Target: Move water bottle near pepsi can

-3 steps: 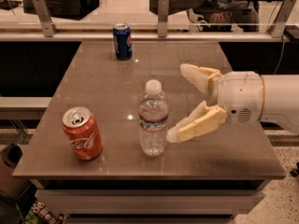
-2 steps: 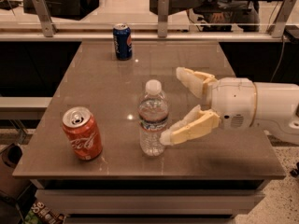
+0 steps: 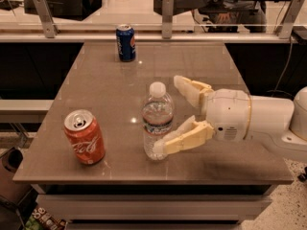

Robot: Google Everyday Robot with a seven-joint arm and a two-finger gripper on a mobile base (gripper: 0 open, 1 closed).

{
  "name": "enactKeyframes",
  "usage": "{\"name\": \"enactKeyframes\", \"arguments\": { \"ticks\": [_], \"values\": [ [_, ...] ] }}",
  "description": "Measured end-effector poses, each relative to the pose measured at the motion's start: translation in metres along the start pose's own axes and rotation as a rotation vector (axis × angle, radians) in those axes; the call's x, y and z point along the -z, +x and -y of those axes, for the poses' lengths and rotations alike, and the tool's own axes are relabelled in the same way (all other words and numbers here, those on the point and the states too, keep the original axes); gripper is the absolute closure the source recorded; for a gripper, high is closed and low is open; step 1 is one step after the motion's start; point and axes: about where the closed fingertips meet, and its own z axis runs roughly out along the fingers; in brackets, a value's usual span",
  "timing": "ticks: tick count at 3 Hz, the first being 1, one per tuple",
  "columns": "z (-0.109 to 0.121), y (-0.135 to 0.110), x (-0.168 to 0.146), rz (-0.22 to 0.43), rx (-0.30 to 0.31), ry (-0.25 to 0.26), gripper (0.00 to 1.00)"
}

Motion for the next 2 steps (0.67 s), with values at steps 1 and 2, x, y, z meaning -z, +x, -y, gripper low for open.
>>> {"name": "enactKeyframes", "arguments": {
  "ticks": [1,2],
  "values": [
    [-0.0024,0.0048,-0.0065,0.013,0.008,0.01,0.18],
    [-0.0042,0.0064,-0.0103,0.018,0.021,0.017,0.41]
  ]
}}
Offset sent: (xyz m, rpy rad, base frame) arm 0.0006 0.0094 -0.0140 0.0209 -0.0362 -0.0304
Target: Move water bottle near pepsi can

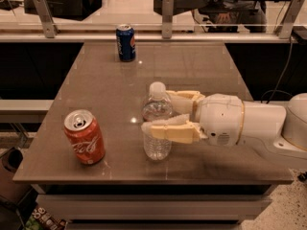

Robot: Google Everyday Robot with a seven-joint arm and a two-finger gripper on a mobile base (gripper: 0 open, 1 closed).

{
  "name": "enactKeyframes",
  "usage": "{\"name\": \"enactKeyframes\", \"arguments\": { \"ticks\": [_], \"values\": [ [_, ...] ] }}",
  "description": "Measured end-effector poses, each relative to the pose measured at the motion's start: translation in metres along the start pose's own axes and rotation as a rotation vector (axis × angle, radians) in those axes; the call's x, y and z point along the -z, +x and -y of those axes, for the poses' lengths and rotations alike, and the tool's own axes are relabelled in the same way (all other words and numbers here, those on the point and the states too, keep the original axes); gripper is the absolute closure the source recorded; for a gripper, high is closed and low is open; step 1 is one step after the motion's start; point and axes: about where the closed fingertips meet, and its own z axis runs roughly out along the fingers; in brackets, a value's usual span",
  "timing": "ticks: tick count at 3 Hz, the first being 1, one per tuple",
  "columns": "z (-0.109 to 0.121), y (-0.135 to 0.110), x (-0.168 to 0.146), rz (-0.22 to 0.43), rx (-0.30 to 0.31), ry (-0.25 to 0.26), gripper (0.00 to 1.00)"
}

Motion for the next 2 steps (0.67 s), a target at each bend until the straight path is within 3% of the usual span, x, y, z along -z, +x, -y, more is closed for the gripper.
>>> {"name": "enactKeyframes", "arguments": {
  "ticks": [2],
  "values": [
    [-0.0036,-0.0041,-0.0037,-0.004,0.01,-0.007,0.88]
  ]
}}
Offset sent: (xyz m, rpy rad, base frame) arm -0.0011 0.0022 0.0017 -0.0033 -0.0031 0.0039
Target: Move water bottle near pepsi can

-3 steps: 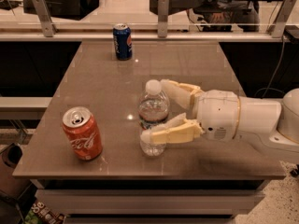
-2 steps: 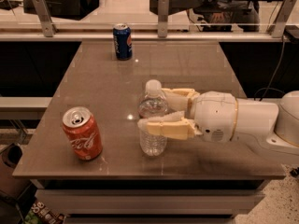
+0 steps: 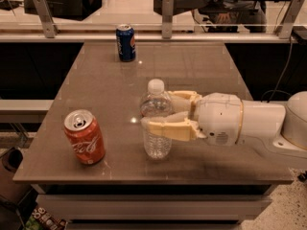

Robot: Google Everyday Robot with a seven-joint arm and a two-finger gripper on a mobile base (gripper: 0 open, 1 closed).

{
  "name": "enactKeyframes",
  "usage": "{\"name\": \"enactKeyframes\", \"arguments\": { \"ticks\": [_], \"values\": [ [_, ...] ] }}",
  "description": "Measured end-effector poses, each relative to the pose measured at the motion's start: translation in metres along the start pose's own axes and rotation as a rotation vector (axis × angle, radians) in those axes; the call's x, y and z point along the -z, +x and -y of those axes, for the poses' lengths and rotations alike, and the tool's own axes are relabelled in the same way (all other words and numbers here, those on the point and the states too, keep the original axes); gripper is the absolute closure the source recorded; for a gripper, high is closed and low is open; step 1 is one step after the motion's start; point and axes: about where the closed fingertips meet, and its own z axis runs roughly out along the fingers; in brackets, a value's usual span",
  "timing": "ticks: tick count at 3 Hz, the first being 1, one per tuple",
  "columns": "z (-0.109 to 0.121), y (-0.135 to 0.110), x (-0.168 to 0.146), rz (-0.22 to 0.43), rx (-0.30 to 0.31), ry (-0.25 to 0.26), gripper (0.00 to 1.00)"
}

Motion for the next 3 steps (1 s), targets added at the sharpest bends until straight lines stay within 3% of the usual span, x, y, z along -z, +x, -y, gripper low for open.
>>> {"name": "enactKeyframes", "arguments": {
  "ticks": [1,2,3],
  "values": [
    [-0.002,-0.002,-0.002,-0.002,0.005,-0.003,1.0],
    [0.008,-0.009,0.001,-0.011,0.022,0.001,1.0],
    [0.038,-0.02,0.007,-0.035,0.036,0.039,1.0]
  ]
}}
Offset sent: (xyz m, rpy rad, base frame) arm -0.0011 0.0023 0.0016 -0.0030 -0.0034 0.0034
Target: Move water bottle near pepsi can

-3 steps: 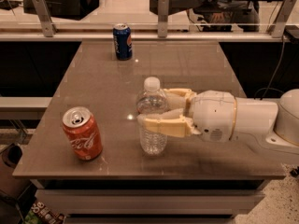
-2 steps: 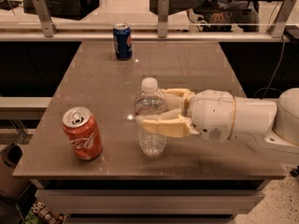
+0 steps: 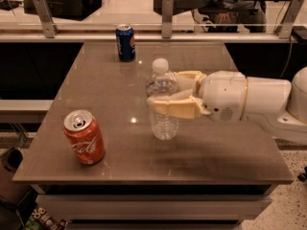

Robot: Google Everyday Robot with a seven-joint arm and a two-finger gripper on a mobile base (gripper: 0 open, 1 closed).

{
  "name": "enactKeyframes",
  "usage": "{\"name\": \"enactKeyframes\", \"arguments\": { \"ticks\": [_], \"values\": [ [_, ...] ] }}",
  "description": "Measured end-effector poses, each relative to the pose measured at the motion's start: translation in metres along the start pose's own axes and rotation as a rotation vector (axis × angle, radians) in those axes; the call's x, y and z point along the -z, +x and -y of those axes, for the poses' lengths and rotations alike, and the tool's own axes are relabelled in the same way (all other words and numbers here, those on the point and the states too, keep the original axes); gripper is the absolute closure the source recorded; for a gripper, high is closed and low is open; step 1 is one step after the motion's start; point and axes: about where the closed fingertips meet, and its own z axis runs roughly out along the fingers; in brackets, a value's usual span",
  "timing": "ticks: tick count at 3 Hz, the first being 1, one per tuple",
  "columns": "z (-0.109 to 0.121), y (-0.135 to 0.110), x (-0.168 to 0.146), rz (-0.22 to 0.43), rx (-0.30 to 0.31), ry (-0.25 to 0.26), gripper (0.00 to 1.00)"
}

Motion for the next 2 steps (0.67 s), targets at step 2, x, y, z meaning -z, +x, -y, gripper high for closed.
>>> {"name": "enactKeyframes", "arguments": {
  "ticks": [2],
  "values": [
    [0.076,-0.027,0.015,0.013,0.004,0.178,1.0]
  ]
}}
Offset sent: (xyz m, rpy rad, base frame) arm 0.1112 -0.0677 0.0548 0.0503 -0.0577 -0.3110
